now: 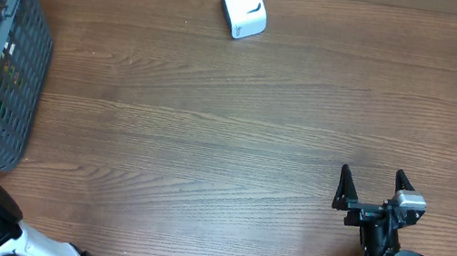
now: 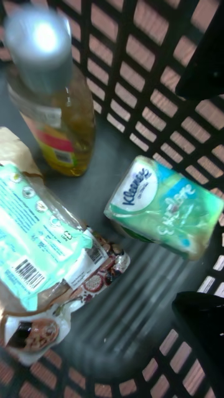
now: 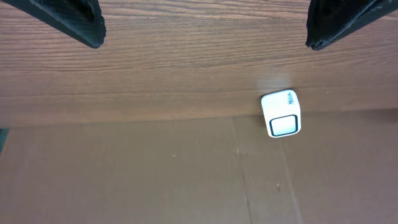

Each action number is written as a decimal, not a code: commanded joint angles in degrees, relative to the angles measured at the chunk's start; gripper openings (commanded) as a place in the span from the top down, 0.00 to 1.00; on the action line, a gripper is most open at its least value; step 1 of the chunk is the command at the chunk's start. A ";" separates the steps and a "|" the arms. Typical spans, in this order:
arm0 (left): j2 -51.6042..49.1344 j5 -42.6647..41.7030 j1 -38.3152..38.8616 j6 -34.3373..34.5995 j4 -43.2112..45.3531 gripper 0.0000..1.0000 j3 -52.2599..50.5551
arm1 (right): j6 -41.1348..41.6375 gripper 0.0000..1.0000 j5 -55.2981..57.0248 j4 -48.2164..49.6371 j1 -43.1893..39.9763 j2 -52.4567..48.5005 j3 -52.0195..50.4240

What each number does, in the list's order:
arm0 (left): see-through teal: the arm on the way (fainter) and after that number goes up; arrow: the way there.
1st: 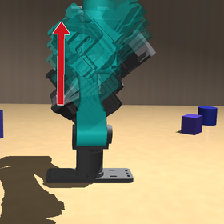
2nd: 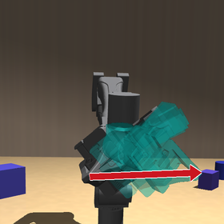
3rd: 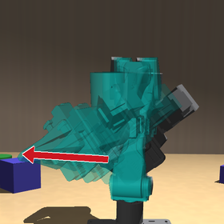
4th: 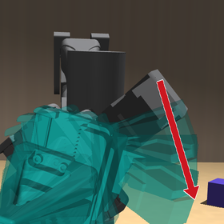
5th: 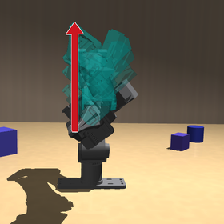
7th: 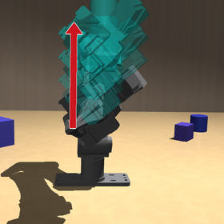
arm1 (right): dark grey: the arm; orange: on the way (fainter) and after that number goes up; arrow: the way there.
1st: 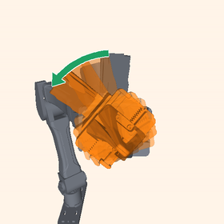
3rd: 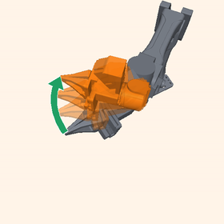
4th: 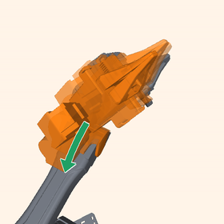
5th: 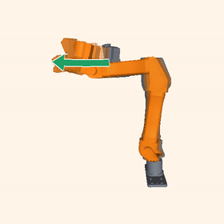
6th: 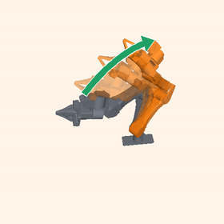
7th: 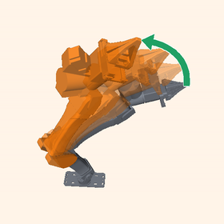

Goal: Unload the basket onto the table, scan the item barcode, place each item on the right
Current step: 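Lower the left gripper into the basket and grasp the Kleenex tissue pack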

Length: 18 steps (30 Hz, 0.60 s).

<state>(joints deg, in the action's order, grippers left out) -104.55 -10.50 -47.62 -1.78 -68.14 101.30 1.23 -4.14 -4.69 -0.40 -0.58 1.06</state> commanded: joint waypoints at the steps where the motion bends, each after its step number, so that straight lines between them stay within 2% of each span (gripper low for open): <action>1: -3.02 0.59 0.39 -3.04 0.66 0.00 -2.27 | -0.42 0.00 0.02 0.24 -0.37 0.39 -0.61; 9: -4.20 0.59 0.39 -5.64 4.35 0.00 -6.51 | -0.42 0.00 0.00 0.24 -0.37 0.39 -0.61; 18: -4.20 -2.05 0.42 -7.28 12.76 0.01 -14.62 | -0.42 0.00 0.02 0.24 -0.37 0.42 -0.61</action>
<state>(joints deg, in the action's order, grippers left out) -108.57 -10.76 -47.62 -6.94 -57.08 88.66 1.23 -4.12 -4.69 -0.40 -0.58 1.06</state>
